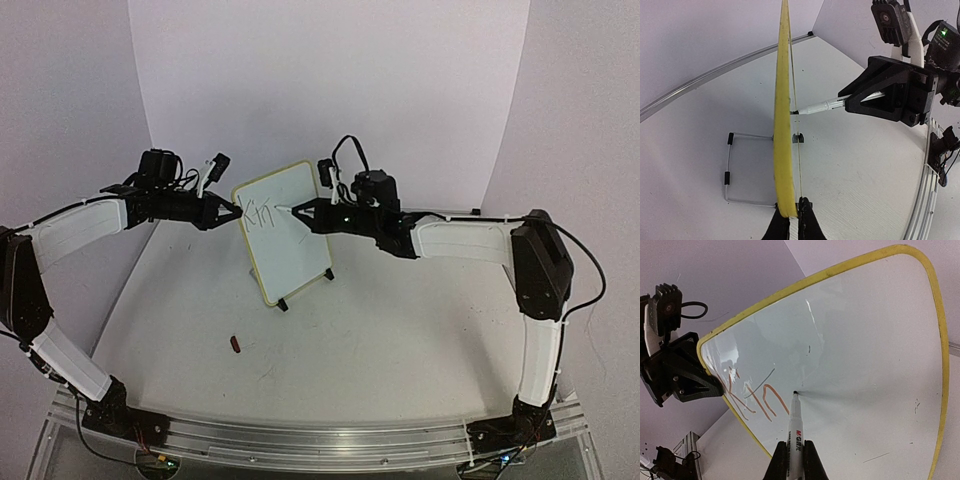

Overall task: Write a sentence on the whiteboard
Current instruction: Write on the whiteboard with the whiteboard marker without the cap.

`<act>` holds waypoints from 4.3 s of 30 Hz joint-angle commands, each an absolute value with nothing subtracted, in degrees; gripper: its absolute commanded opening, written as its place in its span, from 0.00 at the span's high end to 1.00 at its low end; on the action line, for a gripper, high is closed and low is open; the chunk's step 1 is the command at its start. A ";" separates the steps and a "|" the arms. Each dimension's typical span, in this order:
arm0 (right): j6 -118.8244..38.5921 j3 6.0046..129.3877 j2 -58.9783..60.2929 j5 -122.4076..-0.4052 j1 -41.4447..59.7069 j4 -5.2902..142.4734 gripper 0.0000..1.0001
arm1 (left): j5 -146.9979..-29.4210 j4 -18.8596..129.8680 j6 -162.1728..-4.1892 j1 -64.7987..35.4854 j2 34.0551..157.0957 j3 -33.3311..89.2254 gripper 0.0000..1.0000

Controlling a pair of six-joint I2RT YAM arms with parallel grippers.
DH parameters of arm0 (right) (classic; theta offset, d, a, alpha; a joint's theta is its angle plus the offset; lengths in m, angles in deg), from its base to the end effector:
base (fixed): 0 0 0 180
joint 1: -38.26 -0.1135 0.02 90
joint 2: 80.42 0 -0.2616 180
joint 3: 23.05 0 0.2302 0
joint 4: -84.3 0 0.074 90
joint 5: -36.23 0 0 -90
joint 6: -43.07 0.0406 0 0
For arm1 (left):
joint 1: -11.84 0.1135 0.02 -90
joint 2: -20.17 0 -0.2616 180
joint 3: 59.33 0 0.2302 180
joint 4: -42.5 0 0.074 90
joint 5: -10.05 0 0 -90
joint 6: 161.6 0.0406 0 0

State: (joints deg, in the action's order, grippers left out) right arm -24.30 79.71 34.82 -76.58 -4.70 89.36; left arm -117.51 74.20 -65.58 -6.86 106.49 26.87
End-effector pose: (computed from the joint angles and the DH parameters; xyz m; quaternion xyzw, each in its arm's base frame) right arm 0.3309 0.3296 0.2860 -0.2584 0.7020 0.4752 0.4633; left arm 0.2986 -0.1272 0.3181 0.3300 0.7747 -0.3304 0.4264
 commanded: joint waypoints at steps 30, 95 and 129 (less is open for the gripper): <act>-26.33 78.38 34.97 -75.33 -4.37 89.37 1.00 | -116.77 74.83 -62.72 -6.73 106.49 27.15 1.00; -25.42 78.69 34.98 -73.16 -4.37 90.72 1.00 | -117.65 74.71 -62.98 -6.72 107.25 27.41 1.00; -27.09 72.90 25.59 -71.18 -4.15 90.74 1.00 | -117.45 74.75 -62.89 -6.75 106.67 27.21 1.00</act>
